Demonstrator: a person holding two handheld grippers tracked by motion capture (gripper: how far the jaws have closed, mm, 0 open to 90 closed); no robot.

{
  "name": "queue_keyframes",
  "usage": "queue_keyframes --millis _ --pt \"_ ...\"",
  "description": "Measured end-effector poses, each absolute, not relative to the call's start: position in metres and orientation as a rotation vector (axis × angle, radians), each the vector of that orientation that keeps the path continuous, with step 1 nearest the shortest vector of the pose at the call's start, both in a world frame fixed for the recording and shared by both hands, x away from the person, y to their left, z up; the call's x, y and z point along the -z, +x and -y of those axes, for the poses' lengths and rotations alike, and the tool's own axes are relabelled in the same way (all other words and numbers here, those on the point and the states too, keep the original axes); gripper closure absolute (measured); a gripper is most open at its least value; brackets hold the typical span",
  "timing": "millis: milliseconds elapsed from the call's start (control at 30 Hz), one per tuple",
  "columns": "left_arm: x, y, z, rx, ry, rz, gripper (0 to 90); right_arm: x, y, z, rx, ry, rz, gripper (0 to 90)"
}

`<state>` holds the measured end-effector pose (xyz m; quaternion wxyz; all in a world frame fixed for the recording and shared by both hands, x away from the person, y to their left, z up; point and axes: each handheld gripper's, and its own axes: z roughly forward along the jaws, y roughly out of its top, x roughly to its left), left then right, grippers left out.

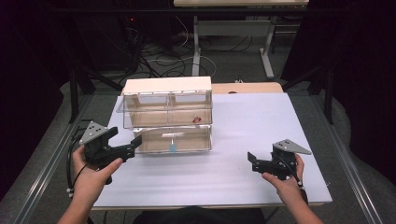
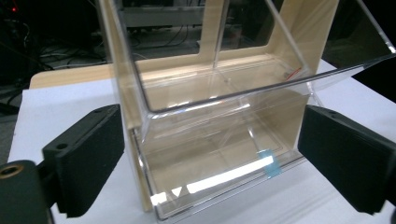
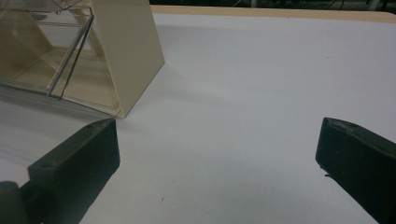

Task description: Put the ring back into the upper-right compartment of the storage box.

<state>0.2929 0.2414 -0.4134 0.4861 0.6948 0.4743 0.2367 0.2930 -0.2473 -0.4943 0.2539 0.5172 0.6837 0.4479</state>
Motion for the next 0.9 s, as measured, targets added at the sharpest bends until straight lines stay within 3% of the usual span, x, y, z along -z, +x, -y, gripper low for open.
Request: queue_keyframes --millis 167,900 --pt "0.425 0.294 -0.251 -0.583 1.691 -1.162 0.6 0.494 0.293 0.247 -1.217 1.405 -1.858 0.0" --pt "0.486 0.295 -0.271 -0.575 1.723 -1.193 0.7 0.495 0.293 0.247 -1.215 1.408 -1.858 0.0"
